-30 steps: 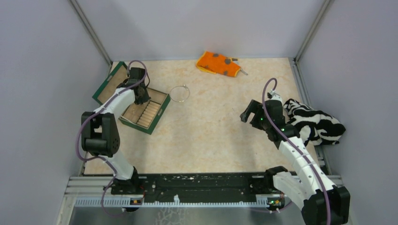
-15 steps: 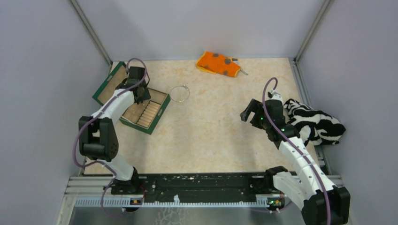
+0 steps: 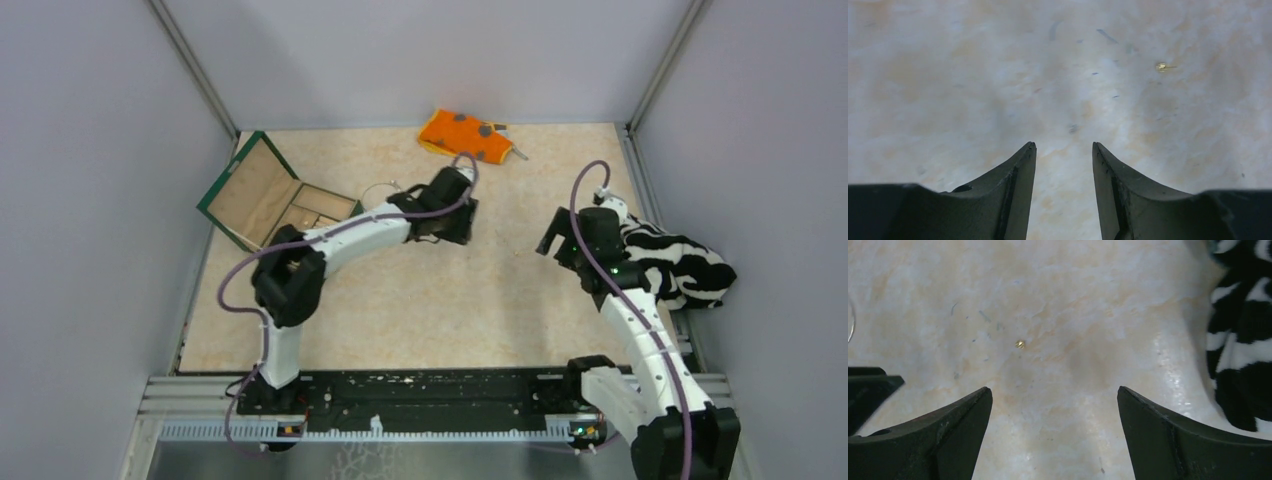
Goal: Organize the mixed jewelry
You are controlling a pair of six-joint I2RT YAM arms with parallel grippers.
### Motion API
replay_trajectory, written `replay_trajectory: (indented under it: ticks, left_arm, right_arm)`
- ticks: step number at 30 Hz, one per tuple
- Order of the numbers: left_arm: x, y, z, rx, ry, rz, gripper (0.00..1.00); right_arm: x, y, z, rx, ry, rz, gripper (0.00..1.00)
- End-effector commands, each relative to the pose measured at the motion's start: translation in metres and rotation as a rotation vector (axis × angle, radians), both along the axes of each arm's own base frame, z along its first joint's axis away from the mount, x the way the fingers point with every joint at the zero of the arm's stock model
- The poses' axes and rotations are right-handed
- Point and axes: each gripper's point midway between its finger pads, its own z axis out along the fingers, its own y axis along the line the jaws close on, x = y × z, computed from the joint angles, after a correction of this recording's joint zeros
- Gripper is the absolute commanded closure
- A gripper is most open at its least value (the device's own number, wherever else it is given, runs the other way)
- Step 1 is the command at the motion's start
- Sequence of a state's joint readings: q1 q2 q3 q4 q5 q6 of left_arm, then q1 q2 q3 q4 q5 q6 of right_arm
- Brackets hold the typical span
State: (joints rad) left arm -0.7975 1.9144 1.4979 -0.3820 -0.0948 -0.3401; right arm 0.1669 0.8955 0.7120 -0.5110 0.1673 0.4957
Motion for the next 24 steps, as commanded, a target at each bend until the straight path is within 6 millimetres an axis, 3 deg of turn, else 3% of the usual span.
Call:
replay_trajectory:
  ticks: [1, 6, 10, 18, 24]
  left_arm:
    - [-0.026, -0.071, -0.002, -0.006, 0.017, -0.153, 0.48]
    - [-0.034, -0.118, -0.011, -0.013, -0.008, -0.249, 0.48]
    - [-0.029, -0.141, -0.024, -0.013, -0.021, -0.281, 0.49]
    - [-0.018, -0.165, -0.037, -0.023, -0.041, -0.325, 0.50]
    - [-0.015, -0.165, -0.057, 0.011, -0.043, -0.334, 0.54]
  right_arm:
    - [-0.002, -0.040, 0.024, -0.015, -0.037, -0.129, 0.05]
    - [-0.011, -0.064, 0.017, 0.074, 0.002, -0.234, 0.05]
    - [-0.009, -0.064, 0.006, 0.184, 0.036, -0.234, 0.05]
    - [-0.009, -0.065, 0.015, 0.189, -0.005, -0.241, 0.05]
    - [-0.011, -0.065, 0.015, 0.183, -0.019, -0.237, 0.05]
